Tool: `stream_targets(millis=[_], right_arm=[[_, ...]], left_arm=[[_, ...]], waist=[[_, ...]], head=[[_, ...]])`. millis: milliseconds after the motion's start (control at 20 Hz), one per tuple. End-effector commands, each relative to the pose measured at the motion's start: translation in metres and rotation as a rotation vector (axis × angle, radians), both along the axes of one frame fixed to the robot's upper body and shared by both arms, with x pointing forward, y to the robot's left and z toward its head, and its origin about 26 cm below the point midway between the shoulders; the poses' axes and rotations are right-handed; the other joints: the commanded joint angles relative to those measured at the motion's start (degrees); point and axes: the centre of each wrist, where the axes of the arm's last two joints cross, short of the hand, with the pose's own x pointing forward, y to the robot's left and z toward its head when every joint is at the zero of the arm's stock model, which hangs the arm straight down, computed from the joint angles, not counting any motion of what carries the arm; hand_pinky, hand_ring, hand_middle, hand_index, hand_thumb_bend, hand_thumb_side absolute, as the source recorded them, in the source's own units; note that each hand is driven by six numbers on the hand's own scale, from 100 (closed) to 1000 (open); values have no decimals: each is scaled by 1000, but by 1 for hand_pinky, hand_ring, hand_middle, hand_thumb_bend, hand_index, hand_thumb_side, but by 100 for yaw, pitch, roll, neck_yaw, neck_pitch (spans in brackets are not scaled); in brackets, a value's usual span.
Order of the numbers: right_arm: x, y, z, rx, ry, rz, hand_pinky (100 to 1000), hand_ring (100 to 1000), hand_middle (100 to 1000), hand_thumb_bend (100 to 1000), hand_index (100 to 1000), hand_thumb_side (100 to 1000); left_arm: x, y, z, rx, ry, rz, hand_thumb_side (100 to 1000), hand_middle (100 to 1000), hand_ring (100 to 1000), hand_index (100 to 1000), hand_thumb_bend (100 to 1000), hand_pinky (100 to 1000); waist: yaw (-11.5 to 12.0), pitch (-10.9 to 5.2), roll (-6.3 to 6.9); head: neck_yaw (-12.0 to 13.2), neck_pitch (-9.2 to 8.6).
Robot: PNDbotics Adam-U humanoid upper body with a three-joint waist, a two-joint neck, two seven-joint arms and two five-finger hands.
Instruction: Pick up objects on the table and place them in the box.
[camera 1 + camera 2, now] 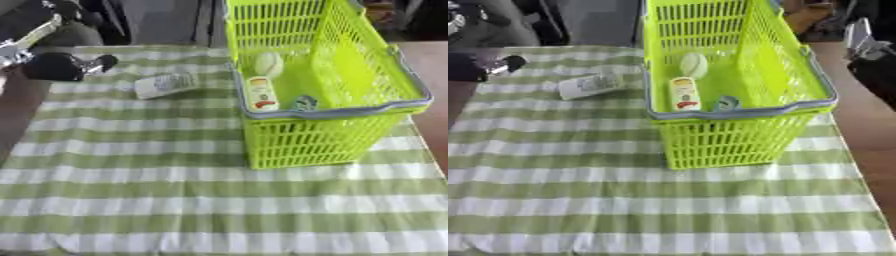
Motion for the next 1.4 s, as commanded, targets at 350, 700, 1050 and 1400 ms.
stream_targets(millis=[350,700,1050,1400], right_arm=[[-1,3,15,-33,-38,34,557,563,624,151,777,418],[-2,5,17,-34,-44,47,557,563,623,151,778,418],[-2,6,19,-34,-48,52,556,562,623,150,778,416],[-2,6,20,-32,-51,56,556,561,623,149,778,416]], left_arm=[[49,11,-29,14,-1,143,633,807,843,857,646,825],[58,5,-49,-30,-72,78,623,819,854,871,598,840],[59,3,-61,-27,-39,66,621,796,853,851,571,842],[59,5,-72,-3,15,98,627,776,849,828,576,839]], waist=[[-229,41,34],[-361,133,32],[-416,196,30],[-483,254,30]], head=[[118,-132],[163,-208],[187,-256],[212,-298]])
